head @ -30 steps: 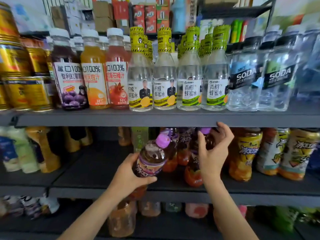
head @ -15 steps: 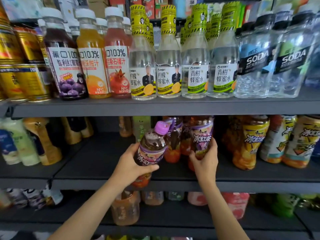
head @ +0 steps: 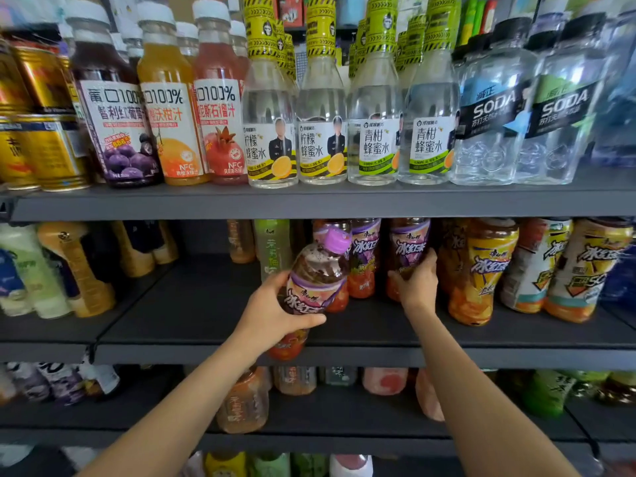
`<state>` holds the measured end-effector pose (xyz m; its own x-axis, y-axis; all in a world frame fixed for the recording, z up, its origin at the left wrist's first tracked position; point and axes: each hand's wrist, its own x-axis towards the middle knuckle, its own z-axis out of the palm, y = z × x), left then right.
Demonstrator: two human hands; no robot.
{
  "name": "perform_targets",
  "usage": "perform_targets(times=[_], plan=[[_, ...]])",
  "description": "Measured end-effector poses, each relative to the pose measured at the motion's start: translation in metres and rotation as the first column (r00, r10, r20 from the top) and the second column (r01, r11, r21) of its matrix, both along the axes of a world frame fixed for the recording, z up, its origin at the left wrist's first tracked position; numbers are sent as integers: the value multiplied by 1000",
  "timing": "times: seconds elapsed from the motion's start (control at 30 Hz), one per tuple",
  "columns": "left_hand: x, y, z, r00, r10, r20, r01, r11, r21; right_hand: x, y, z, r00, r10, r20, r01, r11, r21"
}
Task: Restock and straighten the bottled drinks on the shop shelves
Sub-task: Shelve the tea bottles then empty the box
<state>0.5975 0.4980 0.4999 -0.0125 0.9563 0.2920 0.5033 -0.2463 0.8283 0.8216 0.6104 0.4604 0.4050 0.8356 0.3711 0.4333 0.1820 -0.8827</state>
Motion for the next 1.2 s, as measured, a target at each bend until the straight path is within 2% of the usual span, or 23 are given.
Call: perform_targets(times=[0.1,0.17,0.27,0.33,0.4,0.5,0.57,0.7,0.83,0.9,1.0,1.07,1.13,1.2], plan=[[15,4,4,1000,-14,20,14,1000,-13,-2,-27,1,997,-58,56,40,961,274],[29,9,5,998,-39,57,41,999,-25,-7,-53,0,989,129,68,-145,928,343],[53,17,2,990,-71,121,75,997,-30,-8,-79,-4,847,498,187,-527,832,172],[68,24,-2,985,-63,159,70,997,-39,-2,-84,-4,754,617,224,-640,768,39],[83,31,-5,981,-36,193,45,998,-45,3,-84,-3,729,658,190,-667,745,-24],[104,40,-6,976,19,218,-3,997,-72,9,-79,-8,825,528,201,-536,844,-20],[111,47,-1,973,-5,232,29,994,-101,11,-72,-8,876,424,231,-436,900,2],[105,57,10,983,-36,179,61,989,-137,8,-48,-5,900,320,296,-317,947,-57],[82,37,-3,1000,3,5,-2,996,-91,3,-30,-3,893,272,358,-239,962,-135],[63,25,-17,999,37,1,-37,996,-75,-3,-32,-4,898,197,393,-166,980,-111],[28,4,-37,993,121,20,-119,990,-78,-23,-50,-5,905,-50,423,-8,991,134],[-2,-17,-51,986,163,26,-161,985,-67,-45,-66,-2,909,-155,386,0,928,373],[-40,-43,-73,974,223,42,-217,970,-105,-76,-83,2,927,-117,355,-74,873,482],[-86,-76,-100,946,320,60,-302,931,-203,-116,-102,4,946,49,321,-209,848,487]])
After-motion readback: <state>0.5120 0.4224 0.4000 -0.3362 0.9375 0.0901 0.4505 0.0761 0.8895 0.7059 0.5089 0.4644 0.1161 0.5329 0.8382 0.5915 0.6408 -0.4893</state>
